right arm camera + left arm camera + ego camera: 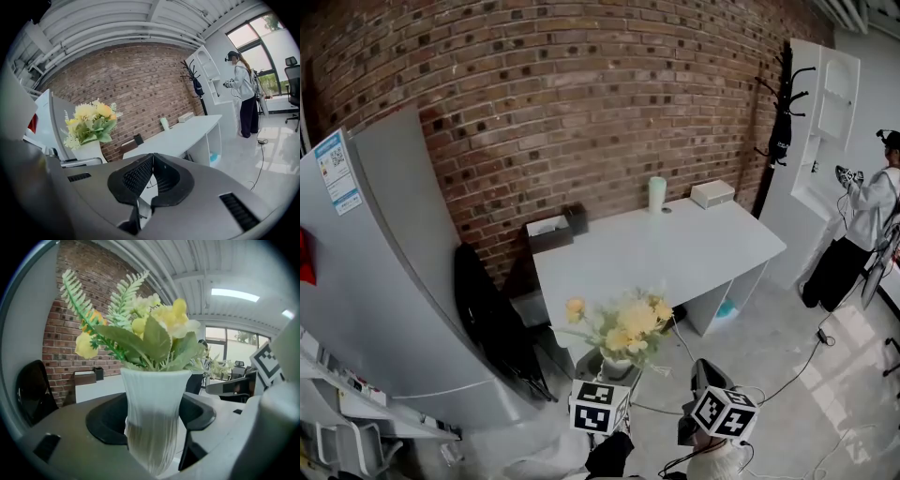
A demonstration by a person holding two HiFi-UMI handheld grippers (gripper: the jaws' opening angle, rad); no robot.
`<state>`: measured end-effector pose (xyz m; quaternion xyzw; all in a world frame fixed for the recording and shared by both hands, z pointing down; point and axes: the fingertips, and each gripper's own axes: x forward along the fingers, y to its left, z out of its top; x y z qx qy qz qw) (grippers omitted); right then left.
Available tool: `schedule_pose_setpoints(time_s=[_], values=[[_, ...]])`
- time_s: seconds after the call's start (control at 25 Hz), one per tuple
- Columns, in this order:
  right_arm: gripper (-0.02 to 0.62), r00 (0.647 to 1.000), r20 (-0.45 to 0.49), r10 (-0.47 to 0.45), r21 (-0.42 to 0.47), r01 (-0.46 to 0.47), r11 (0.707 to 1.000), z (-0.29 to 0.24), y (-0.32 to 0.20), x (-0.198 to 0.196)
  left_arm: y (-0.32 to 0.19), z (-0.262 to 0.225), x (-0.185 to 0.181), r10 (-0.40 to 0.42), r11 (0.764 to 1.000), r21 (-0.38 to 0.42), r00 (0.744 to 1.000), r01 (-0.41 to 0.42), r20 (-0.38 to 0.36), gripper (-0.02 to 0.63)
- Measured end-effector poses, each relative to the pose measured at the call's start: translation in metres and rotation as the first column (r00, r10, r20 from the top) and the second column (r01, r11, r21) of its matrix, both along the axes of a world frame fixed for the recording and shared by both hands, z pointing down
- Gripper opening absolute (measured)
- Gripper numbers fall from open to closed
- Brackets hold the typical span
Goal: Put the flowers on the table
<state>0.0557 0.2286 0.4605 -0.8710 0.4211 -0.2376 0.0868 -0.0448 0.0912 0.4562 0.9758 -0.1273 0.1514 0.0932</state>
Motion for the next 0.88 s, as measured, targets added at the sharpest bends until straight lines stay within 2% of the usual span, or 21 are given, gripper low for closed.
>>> schedule_pose_setpoints(time_s=[0.4, 0.88], values=[[0.025, 0.999, -0.037, -0.001, 0.012, 0.001, 1.000, -0.010, -0.062, 0.084, -0.061, -0.010, 0.087, 0.013, 1.000, 0.014, 0.999, -0.013, -0.045, 0.324], [0.025, 0.997, -0.049, -0.052, -0.019, 0.052, 0.998, -0.015, -0.169, 0.178, -0.161, -0.007, 0.181, -0.012, 1.000, -0.002, 0.999, 0.012, -0.039, 0.325]])
